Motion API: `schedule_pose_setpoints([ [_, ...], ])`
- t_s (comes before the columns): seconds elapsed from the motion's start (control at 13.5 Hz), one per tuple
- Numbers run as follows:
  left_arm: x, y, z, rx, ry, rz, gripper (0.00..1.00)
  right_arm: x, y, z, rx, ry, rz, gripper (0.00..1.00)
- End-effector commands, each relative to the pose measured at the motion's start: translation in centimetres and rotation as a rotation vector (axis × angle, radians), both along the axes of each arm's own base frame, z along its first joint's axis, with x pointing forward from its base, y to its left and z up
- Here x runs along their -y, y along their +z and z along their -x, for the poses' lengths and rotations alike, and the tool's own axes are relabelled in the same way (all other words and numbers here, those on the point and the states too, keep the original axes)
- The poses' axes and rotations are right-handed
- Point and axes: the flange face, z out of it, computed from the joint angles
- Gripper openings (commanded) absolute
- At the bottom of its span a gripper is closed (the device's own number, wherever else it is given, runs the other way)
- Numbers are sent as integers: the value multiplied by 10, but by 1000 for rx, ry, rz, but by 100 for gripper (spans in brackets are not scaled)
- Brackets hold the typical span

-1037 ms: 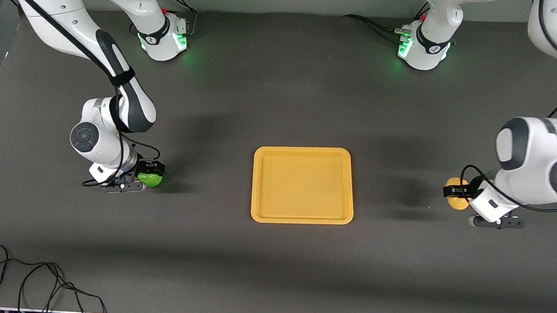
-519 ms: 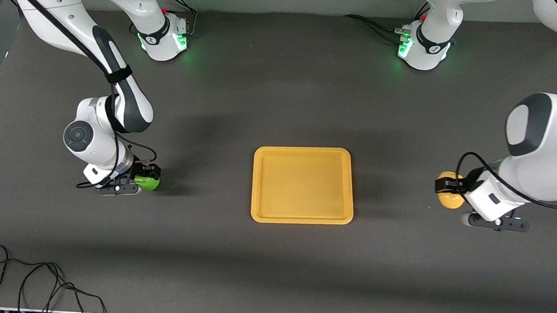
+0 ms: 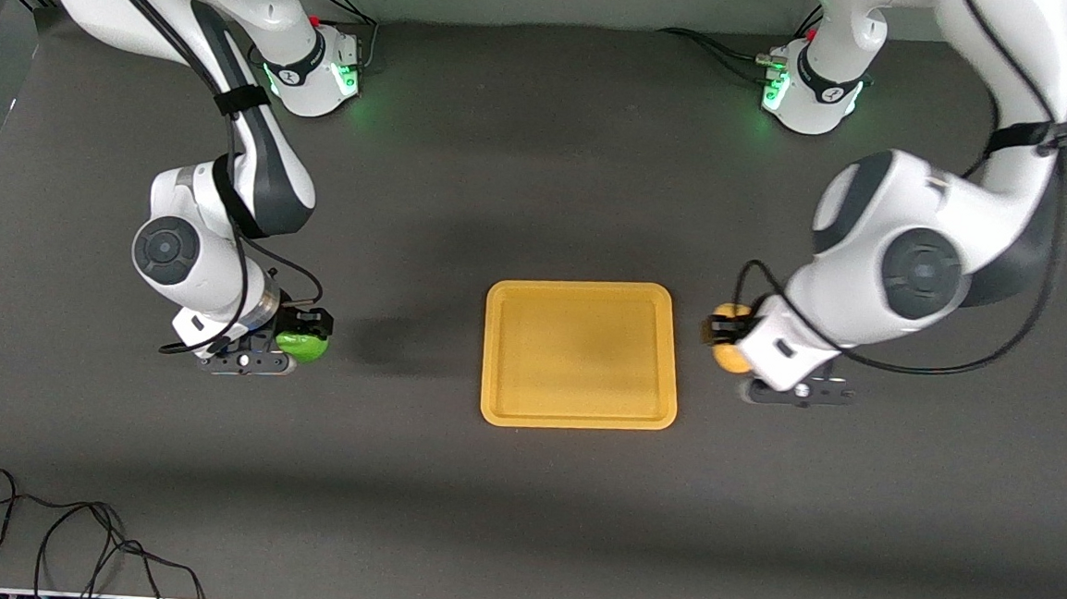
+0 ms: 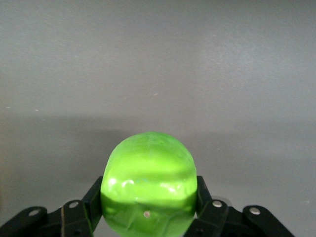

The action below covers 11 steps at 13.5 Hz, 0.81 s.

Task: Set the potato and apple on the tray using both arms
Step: 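Carry the potato onto the tray with the left gripper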

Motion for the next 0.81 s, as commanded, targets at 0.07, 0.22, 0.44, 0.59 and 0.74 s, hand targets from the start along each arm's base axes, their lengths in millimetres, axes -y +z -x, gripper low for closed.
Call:
schedule_pose_setpoints([
  [0.07,57,-80,16,40,62,-55,0,6,4,-7,3,-14,14,29],
  [0.22,76,-120,41,65,53,-77,0,7,7,-7,6,-11,15,29],
  [0.44,73,-166,58,96,46,-66,0,4,19,-9,-4,-11,17,28],
  [0.59,64,-181,56,96,39,-89,0,3,22,-8,-12,-10,19,28],
  [0.74,60,-192,54,96,35,-108,0,-10,31,-6,-6,1,17,28],
])
